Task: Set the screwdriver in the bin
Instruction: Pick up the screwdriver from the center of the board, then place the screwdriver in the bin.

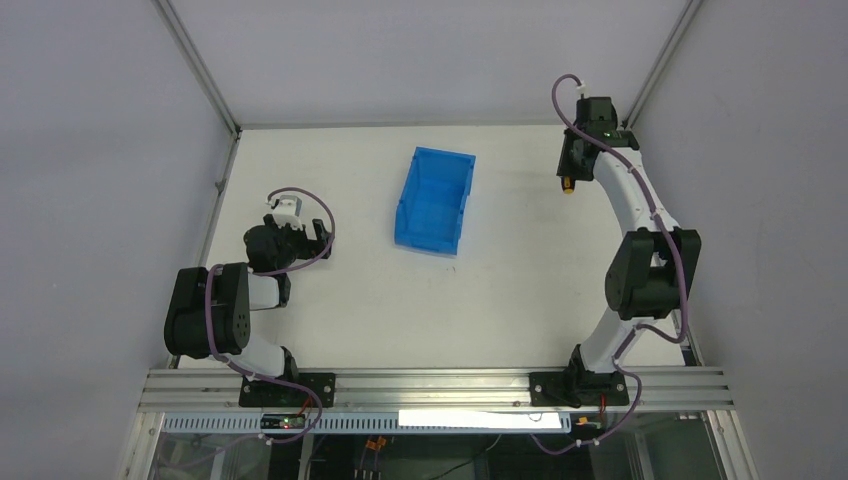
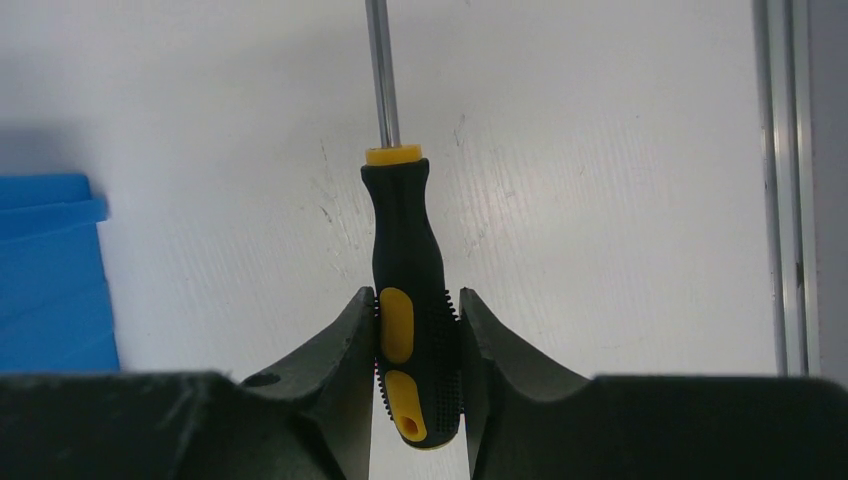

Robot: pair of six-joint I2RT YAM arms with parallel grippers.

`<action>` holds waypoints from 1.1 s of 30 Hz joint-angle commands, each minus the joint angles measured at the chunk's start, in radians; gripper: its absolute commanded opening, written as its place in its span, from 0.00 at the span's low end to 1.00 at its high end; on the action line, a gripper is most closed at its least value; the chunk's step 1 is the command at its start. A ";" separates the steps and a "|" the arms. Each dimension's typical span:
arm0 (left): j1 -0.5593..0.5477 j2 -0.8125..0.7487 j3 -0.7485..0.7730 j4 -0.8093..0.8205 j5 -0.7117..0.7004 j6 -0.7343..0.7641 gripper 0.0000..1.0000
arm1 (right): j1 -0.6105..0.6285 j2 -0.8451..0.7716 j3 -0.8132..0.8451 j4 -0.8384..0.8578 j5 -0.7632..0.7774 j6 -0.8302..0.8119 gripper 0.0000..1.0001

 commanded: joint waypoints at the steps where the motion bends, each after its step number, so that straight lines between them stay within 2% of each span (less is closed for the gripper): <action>1: 0.012 -0.004 -0.003 0.045 0.016 0.010 0.99 | 0.009 -0.111 0.080 -0.030 -0.002 -0.001 0.00; 12: 0.011 -0.004 -0.001 0.044 0.016 0.010 0.99 | 0.011 -0.219 0.221 -0.142 0.014 0.002 0.00; 19: 0.011 -0.004 -0.001 0.045 0.015 0.010 0.99 | 0.059 -0.232 0.309 -0.207 0.061 0.085 0.00; 33: 0.011 -0.005 -0.001 0.045 0.015 0.010 0.99 | 0.444 -0.153 0.359 -0.186 0.287 0.244 0.00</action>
